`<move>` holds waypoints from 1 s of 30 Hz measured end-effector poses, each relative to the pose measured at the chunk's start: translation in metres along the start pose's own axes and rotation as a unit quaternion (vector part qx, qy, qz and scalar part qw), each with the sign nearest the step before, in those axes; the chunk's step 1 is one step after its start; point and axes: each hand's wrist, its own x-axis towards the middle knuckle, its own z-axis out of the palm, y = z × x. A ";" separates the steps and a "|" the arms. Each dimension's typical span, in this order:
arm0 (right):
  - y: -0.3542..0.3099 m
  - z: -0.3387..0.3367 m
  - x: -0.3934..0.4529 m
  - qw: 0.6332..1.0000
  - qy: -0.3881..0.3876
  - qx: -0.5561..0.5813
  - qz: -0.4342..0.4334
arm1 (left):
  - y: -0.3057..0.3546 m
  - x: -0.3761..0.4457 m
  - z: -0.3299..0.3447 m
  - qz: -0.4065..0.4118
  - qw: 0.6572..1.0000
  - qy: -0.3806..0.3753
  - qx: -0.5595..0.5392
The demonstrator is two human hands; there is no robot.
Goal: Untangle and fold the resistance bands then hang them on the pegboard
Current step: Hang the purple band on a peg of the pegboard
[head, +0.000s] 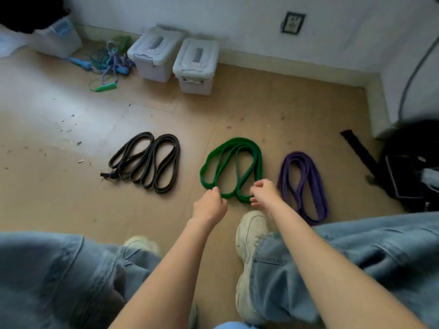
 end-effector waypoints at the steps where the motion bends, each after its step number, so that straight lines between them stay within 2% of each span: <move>1: 0.008 -0.016 -0.002 1.000 0.020 0.002 0.007 | 0.012 -0.005 0.005 0.024 1.000 0.000 0.010; 6: 0.034 -0.061 0.005 0.996 0.087 -0.003 0.033 | 0.049 -0.012 0.027 0.095 0.995 0.012 0.021; 9: 0.056 -0.080 0.022 0.988 0.125 -0.066 0.063 | 0.063 -0.002 0.047 0.095 0.995 -0.009 0.032; 14: 0.109 -0.116 0.052 0.964 0.201 -0.061 0.166 | 0.084 0.024 0.092 0.037 0.998 -0.056 -0.006; 18: 0.133 -0.121 0.066 0.947 0.231 -0.055 0.218 | 0.099 0.045 0.126 -0.068 0.990 -0.081 -0.098; 19: 0.135 -0.118 0.067 0.944 0.259 -0.107 0.177 | 0.102 0.050 0.133 -0.095 0.985 -0.086 -0.119; 20: 0.137 -0.115 0.068 0.936 0.283 -0.189 0.095 | 0.103 0.056 0.139 -0.122 0.978 -0.089 -0.141; 21: 0.138 -0.110 0.069 0.922 0.276 -0.272 -0.011 | 0.104 0.063 0.145 -0.147 0.971 -0.091 -0.164; 22: 0.139 -0.105 0.072 0.904 0.234 -0.343 -0.107 | 0.104 0.069 0.151 -0.171 0.961 -0.093 -0.194; 23: 0.139 -0.100 0.075 0.887 0.173 -0.396 -0.166 | 0.104 0.075 0.156 -0.193 0.949 -0.094 -0.231; 25: 0.139 -0.090 0.086 0.874 0.084 -0.446 -0.175 | 0.108 0.083 0.163 -0.241 0.911 -0.094 -0.321; 26: 0.139 -0.088 0.089 0.878 0.070 -0.443 -0.165 | 0.111 0.086 0.165 -0.263 0.888 -0.097 -0.364; 30: 0.141 -0.081 0.096 0.929 0.104 -0.306 -0.180 | 0.113 0.094 0.152 -0.281 0.813 -0.103 -0.500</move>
